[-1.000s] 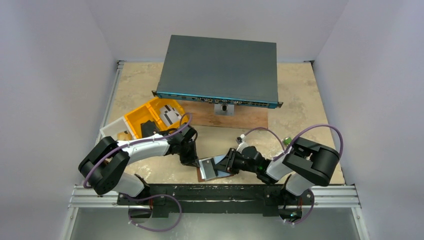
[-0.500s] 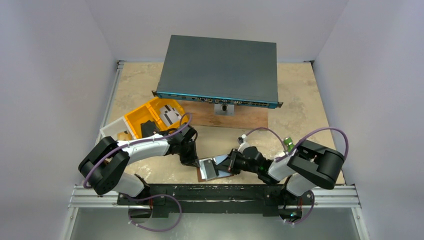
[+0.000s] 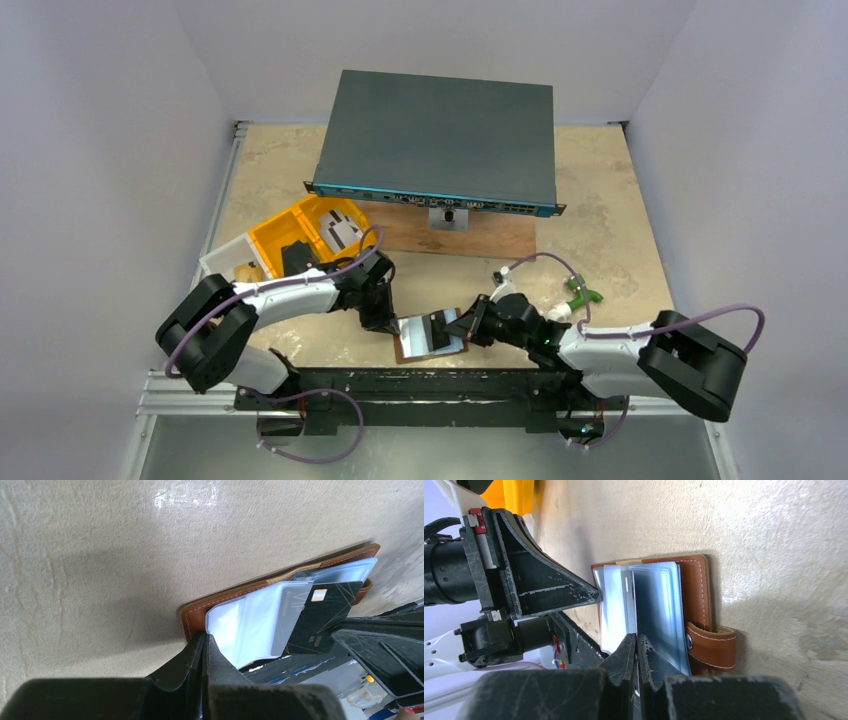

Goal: Take the credit cards out of the card holder
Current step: Remove the credit card from the card holder, then place the credit card in the storage box.

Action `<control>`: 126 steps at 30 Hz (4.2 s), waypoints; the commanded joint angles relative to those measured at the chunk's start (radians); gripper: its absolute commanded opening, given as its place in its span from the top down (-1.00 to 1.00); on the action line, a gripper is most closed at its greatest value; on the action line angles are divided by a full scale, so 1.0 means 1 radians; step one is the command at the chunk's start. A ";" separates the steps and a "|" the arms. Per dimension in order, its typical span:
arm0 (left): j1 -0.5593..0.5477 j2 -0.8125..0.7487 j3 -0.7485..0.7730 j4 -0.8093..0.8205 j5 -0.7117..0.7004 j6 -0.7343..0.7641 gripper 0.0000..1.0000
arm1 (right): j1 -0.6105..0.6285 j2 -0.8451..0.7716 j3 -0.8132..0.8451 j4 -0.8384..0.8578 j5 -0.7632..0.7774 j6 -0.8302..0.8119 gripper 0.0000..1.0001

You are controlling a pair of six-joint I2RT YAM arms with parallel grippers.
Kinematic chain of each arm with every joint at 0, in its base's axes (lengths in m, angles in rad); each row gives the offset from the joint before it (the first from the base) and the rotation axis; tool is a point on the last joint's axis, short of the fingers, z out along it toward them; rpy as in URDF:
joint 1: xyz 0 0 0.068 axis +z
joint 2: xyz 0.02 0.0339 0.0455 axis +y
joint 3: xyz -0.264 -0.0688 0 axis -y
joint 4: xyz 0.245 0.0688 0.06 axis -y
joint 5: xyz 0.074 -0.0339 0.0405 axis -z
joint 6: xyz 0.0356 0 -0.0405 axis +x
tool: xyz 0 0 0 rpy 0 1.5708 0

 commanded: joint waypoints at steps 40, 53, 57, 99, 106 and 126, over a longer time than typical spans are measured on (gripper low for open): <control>0.092 -0.558 -0.041 0.150 0.331 0.047 -0.14 | -0.010 -0.273 0.193 -0.062 -0.108 0.065 1.00; 0.113 -0.576 -0.068 0.201 0.391 0.017 -0.13 | -0.010 -0.252 0.193 0.035 -0.141 0.112 1.00; 0.114 -0.564 -0.076 0.240 0.411 -0.005 -0.09 | -0.010 -0.233 0.190 0.067 -0.155 0.119 1.00; 0.406 -0.606 0.233 -0.628 -0.420 0.115 1.00 | -0.009 -0.316 0.511 -0.627 0.058 -0.274 -0.98; 0.623 -0.391 0.292 -0.484 -0.359 0.213 1.00 | -0.010 -0.352 0.520 -0.686 0.063 -0.311 -0.98; 0.867 0.011 0.457 -0.245 -0.146 0.303 1.00 | -0.010 -0.435 0.542 -0.827 0.122 -0.353 -0.98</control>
